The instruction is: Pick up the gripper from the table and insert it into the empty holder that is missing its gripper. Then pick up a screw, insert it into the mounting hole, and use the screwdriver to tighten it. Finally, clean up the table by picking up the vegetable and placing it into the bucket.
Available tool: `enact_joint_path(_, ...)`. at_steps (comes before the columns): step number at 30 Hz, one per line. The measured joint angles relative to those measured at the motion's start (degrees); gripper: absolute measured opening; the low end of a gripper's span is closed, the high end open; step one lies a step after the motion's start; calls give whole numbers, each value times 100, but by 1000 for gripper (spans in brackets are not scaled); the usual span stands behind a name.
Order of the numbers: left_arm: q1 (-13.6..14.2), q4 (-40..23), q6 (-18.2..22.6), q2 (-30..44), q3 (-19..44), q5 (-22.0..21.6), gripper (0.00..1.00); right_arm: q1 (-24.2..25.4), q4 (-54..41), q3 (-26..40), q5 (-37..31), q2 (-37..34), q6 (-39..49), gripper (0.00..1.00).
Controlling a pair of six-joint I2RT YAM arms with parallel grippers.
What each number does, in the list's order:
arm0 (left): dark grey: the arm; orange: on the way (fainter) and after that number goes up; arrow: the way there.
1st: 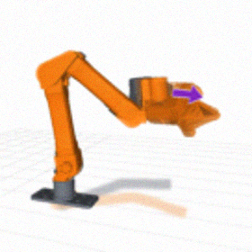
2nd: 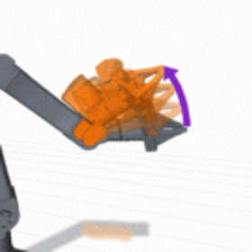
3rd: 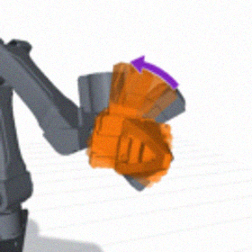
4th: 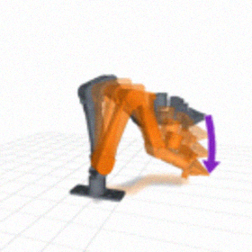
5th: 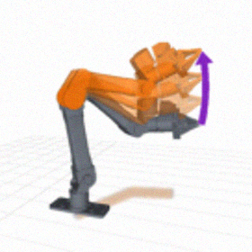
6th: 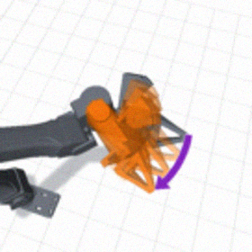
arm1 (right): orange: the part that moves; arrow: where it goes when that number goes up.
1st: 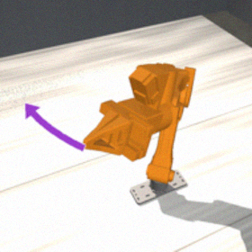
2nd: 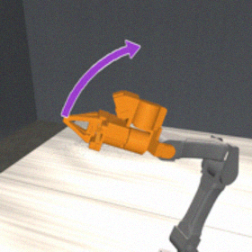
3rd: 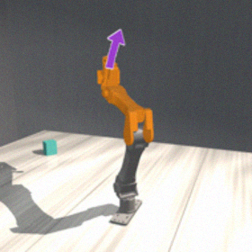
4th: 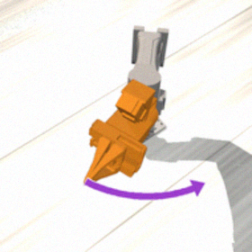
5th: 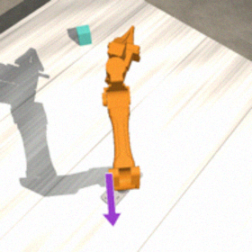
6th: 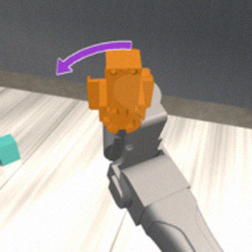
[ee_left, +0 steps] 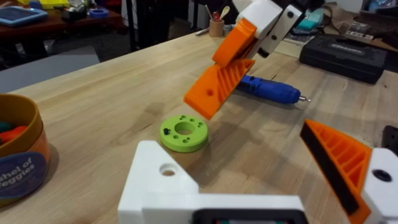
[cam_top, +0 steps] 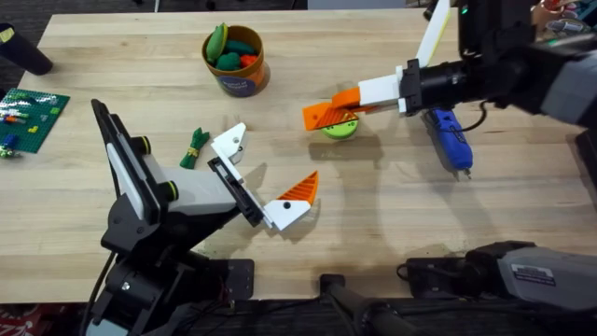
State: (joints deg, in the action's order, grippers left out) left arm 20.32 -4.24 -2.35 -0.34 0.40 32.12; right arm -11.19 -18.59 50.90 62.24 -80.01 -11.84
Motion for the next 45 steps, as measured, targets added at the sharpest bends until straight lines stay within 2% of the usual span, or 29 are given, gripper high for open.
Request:
enact_joint_path(6, 0, 66, -2, 33, 13, -20, 984, -15, 494, -171, 290, -411, -257, 24)
enact_joint_path(9, 0, 66, -2, 33, 13, -20, 984, -12, 488, -194, 381, -618, -684, 24)
enact_joint_path(13, 0, 66, -2, 33, 13, -20, 984, 3, 318, -238, 449, -671, -1383, 24)
enact_joint_path(17, 0, 66, -2, 33, 13, -19, 984, 4, 524, -243, 624, -672, -1614, 24)
enact_joint_path(24, 0, 66, -2, 33, 13, -20, 984, 8, 1552, -257, 1792, -713, -1644, 24)
enact_joint_path(29, 0, 68, -2, 34, 13, -16, 984, -113, 2122, -257, 2492, -1116, -1711, 24)
enact_joint_path(38, 0, 67, -2, 33, 13, 37, 984, -576, 2947, -257, 2513, -2164, -1829, 24)
enact_joint_path(45, 0, 64, -2, 35, 13, 315, 984, -724, 4109, -278, 2513, -2593, -2551, 25)
